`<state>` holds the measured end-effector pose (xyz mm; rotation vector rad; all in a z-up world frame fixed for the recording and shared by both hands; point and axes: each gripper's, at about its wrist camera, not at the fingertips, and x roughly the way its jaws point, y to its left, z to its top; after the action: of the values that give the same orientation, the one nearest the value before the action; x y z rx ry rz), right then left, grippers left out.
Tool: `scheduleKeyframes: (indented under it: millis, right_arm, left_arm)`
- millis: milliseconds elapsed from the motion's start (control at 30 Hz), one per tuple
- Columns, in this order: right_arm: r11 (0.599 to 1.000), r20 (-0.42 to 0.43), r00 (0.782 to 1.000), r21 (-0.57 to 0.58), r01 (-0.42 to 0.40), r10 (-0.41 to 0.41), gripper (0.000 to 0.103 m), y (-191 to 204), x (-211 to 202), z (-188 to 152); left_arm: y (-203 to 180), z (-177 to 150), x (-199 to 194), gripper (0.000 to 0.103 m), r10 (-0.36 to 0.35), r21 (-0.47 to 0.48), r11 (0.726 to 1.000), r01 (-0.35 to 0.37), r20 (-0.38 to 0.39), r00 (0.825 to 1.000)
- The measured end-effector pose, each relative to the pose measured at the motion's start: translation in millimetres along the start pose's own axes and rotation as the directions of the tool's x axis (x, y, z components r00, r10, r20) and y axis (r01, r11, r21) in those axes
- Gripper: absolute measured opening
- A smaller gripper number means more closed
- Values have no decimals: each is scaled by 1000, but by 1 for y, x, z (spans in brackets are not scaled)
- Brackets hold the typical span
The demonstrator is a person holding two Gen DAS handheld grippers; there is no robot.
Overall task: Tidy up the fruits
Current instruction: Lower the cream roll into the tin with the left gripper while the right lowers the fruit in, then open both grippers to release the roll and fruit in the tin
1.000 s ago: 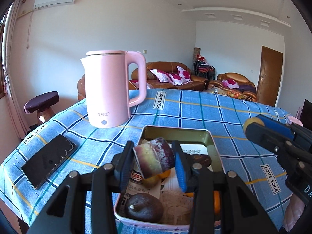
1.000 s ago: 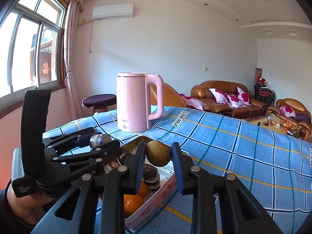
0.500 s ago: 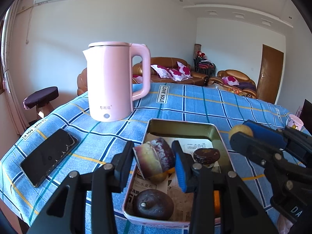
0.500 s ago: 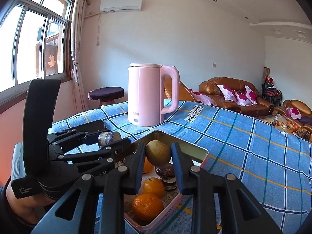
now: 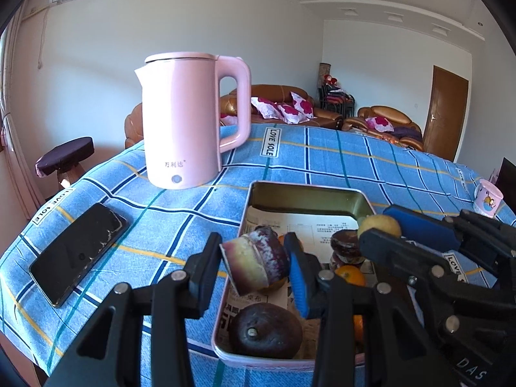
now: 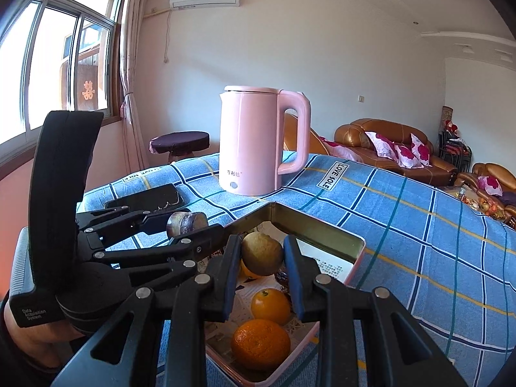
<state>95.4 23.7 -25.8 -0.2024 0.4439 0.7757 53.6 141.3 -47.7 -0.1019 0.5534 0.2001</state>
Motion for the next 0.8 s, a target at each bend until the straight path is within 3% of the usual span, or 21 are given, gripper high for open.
scheduleKeyframes:
  millis: [700, 800]
  right_arm:
    - [999, -90, 995, 30, -42, 45, 29, -7, 16, -10]
    - [999, -105, 993, 31, -45, 48, 30, -8, 18, -11]
  left_arm:
    - [-4, -6, 12, 42, -7, 31, 999, 9, -50, 999]
    - [-3, -6, 13, 47, 0, 25, 1000, 1, -55, 999]
